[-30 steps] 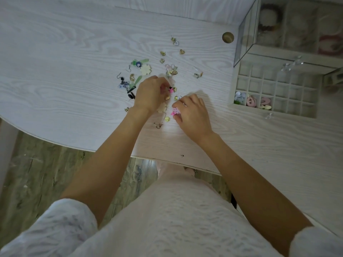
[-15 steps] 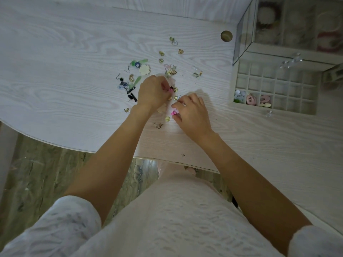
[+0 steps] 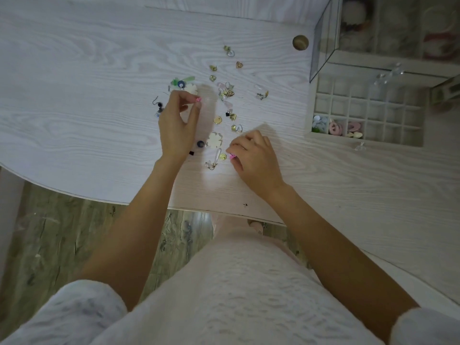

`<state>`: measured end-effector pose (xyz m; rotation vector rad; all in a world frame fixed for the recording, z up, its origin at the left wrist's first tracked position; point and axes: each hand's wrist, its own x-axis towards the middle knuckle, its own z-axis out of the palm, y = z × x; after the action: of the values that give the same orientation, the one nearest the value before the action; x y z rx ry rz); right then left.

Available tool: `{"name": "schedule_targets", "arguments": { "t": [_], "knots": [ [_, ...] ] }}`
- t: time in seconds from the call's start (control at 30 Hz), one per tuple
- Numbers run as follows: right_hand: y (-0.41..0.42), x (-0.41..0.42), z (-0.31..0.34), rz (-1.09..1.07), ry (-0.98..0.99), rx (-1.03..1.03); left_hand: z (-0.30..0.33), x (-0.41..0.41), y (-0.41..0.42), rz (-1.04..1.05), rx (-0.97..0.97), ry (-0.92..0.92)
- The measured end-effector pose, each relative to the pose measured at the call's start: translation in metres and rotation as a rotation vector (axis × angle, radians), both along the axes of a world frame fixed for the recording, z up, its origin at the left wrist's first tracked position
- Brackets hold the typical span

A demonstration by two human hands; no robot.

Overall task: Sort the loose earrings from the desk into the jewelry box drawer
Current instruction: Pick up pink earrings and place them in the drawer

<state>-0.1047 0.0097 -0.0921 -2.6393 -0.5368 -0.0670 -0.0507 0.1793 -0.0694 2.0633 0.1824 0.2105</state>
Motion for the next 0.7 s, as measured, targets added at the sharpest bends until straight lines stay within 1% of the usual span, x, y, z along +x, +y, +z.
{"name": "schedule_targets", "arguments": {
  "t": [0.1,0.17,0.23,0.3,0.37,0.4,0.47,0.5,0.6,0.7],
  "knots": [
    [-0.009,-0.011,-0.004,0.003,-0.055,0.021,0.009,-0.024,-0.012,-0.035,-0.052,-0.017],
    [-0.018,-0.019,-0.006,0.005,-0.081,0.017,0.010,-0.045,-0.029,-0.126,-0.053,0.070],
    [-0.027,-0.028,-0.006,-0.010,-0.097,0.021,0.003,-0.064,-0.045,-0.218,0.011,0.168],
    [-0.036,-0.036,-0.006,-0.043,-0.086,0.032,-0.003,-0.078,-0.058,-0.269,0.065,0.224],
    [-0.043,-0.044,-0.005,-0.102,0.001,0.090,-0.008,-0.086,-0.068,-0.312,0.080,0.238],
    [-0.046,-0.047,-0.003,-0.152,0.070,0.158,-0.010,-0.088,-0.071,-0.338,0.100,0.231],
    [-0.050,-0.053,0.002,-0.266,0.203,0.292,-0.014,-0.091,-0.074,-0.388,0.174,0.214],
    [-0.052,-0.056,0.004,-0.304,0.248,0.305,-0.015,-0.093,-0.075,-0.400,0.216,0.213],
    [-0.049,-0.055,0.007,-0.337,0.354,0.231,-0.018,-0.098,-0.073,-0.406,0.341,0.199],
    [-0.036,-0.050,0.011,-0.313,0.355,0.159,-0.017,-0.099,-0.075,-0.390,0.366,0.163]
  ]
}}
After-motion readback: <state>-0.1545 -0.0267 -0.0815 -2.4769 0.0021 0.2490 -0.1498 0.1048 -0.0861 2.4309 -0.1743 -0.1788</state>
